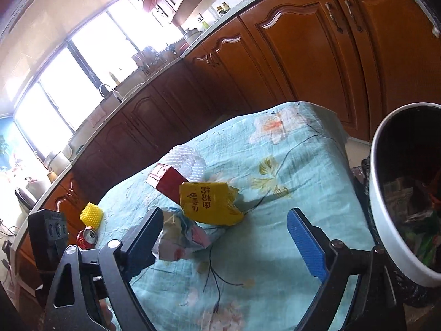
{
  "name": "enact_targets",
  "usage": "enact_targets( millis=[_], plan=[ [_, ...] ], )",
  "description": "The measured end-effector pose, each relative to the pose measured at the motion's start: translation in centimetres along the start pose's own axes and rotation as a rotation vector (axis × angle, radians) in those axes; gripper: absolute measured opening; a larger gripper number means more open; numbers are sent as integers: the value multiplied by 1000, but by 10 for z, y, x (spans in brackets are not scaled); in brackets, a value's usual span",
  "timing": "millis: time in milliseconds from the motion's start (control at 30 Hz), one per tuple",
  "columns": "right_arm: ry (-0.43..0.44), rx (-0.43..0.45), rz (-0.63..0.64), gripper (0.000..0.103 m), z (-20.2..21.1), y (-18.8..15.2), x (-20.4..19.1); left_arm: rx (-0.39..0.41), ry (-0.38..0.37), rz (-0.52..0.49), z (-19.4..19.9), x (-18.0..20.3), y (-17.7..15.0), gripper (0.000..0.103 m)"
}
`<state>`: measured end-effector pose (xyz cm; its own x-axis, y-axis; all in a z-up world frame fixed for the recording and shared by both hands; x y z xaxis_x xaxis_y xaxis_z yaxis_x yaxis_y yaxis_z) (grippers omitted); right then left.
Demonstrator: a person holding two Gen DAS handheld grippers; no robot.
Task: Collect trash
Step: 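Move both open tools back over the remaining trash, then grasp the crumpled foil with the left tool while the right grasps the red-white milk carton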
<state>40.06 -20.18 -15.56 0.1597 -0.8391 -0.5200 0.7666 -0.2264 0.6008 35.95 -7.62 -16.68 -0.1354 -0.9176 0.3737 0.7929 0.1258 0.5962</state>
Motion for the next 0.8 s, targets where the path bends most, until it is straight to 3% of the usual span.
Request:
enact_targets(
  millis=[100,267,300,333,367,400,433,700,800],
  plan=[
    [11,-29,9,75,-17,3,-5,-16,-19,3,-12,-1,2,56],
    [26,-103,0,64,-51,2,-8,-59,-75,7,-32,4,2,34],
    [22,-113,1,53,-56,1,-8,-65,-86,3,-35,6,2,30],
    [20,-125,2,43,-61,0,-8,-67,-95,-2,-37,8,1,20],
    [12,-141,6,23,-63,-3,-6,-69,-107,-13,-39,11,1,9],
    [10,-149,8,6,-64,-6,-5,-63,-109,-25,-39,13,2,7],
    [8,-152,7,1,-63,-8,-5,-51,-107,-37,-37,15,3,6],
    [-19,-89,47,1,-25,-9,-2,13,-89,-59,-12,17,3,2],
    [2,-93,46,12,-23,-3,-6,39,-65,-49,4,9,-1,2]
  ],
)
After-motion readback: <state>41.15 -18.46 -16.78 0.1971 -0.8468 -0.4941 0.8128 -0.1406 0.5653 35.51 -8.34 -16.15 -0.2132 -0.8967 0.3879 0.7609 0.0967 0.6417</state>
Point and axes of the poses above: each gripper's, at about its wrist camera, not at the fingertips, and z roughly against the way its jaws point, x to its right, y to its top, the point moved 10 cm from there along -z, roughly the way its jaws point, and after that the axes turned 2 degrees about -y, right-handed, at the moved point
